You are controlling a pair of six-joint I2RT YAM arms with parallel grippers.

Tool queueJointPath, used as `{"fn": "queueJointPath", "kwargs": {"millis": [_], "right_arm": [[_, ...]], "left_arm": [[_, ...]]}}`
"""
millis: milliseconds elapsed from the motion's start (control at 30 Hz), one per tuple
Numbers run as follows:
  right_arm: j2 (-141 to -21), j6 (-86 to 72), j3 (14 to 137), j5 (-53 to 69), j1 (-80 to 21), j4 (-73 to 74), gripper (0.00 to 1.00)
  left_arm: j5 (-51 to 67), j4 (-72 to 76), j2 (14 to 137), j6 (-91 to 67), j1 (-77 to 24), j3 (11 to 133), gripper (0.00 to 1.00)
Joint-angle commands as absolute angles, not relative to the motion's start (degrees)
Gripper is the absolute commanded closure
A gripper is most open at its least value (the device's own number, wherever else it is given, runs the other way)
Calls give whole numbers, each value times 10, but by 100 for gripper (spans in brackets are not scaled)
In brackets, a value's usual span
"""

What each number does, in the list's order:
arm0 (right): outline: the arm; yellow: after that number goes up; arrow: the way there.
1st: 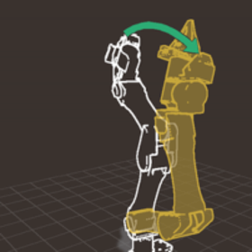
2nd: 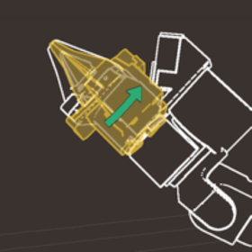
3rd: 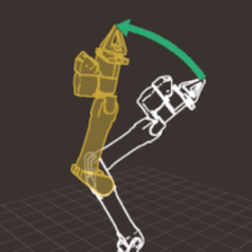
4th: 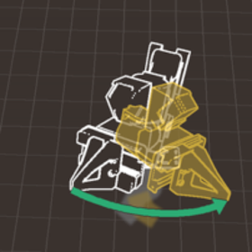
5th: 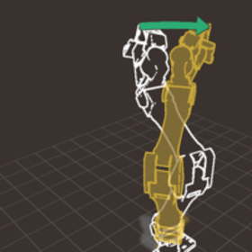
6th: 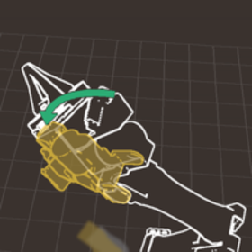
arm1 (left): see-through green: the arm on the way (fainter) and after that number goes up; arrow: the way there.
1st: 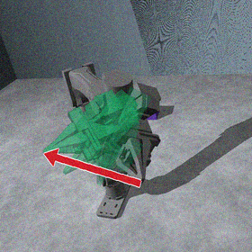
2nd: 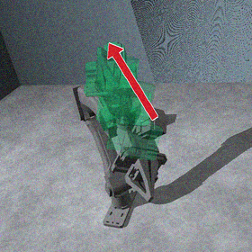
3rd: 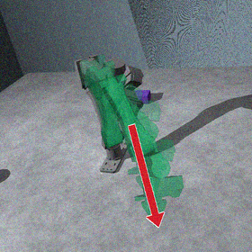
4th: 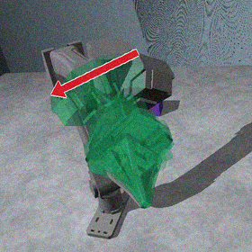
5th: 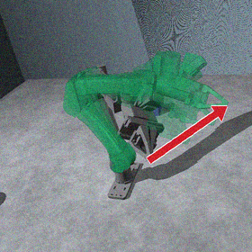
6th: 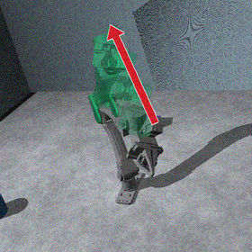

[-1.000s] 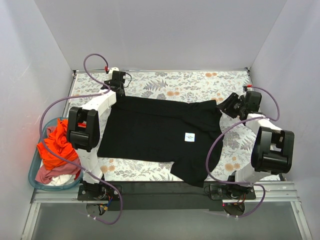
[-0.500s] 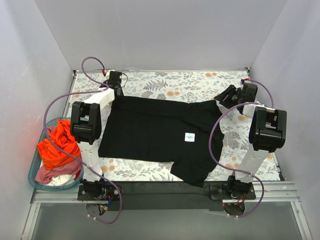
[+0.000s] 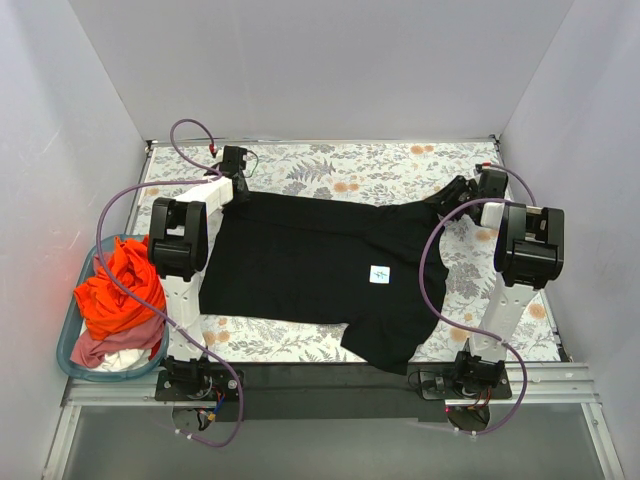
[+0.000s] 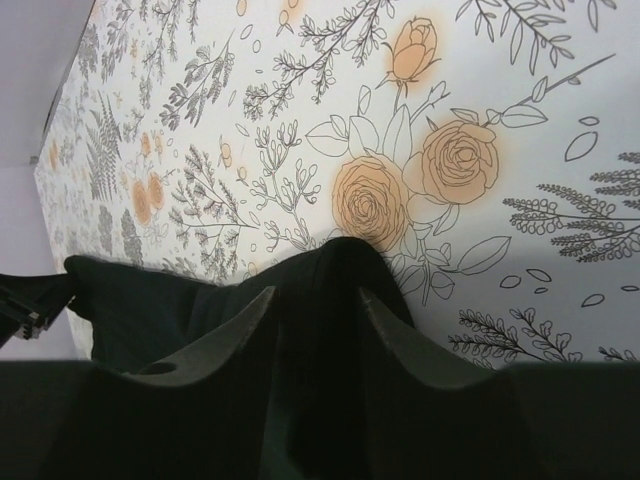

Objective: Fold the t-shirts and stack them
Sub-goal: Fold the tshirt

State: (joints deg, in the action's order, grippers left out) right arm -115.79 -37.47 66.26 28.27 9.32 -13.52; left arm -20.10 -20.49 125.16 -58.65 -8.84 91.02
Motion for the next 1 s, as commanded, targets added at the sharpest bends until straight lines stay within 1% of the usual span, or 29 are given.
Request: {"fn": "queueJointPath", "kwargs": {"millis": [0,33,133,167,233,267,567,767,967], "right_arm": [[-1176,-385,694,300,95,-155,58],[-1183,-389,697,299,94,-156,59],[-1194,-392,700,287,96,-157,70],[-1195,-392,701,284,98,-158,82],[-1201,-396,703,276,103,-161,89],[-1201,-396,703,273,109,-163,98],[-1187,-391,689,251,138,-198,99],[-1183,-389,678,254,140,-217,99],[-1194,-379,686,270,140,-216,96]], "left_arm": [[-195,-221,1258,-597,-86,908,67],[-196,-222,1258,-598,-86,906,67],[-197,-228,1260,-605,-84,900,67],[-198,-231,1261,-606,-84,899,67],[-200,-238,1264,-613,-81,898,67],[-200,-241,1265,-613,-80,898,67],[-200,-259,1274,-632,-68,898,67],[-194,-263,1278,-638,-67,900,67],[-196,-264,1276,-626,-67,913,63]]}}
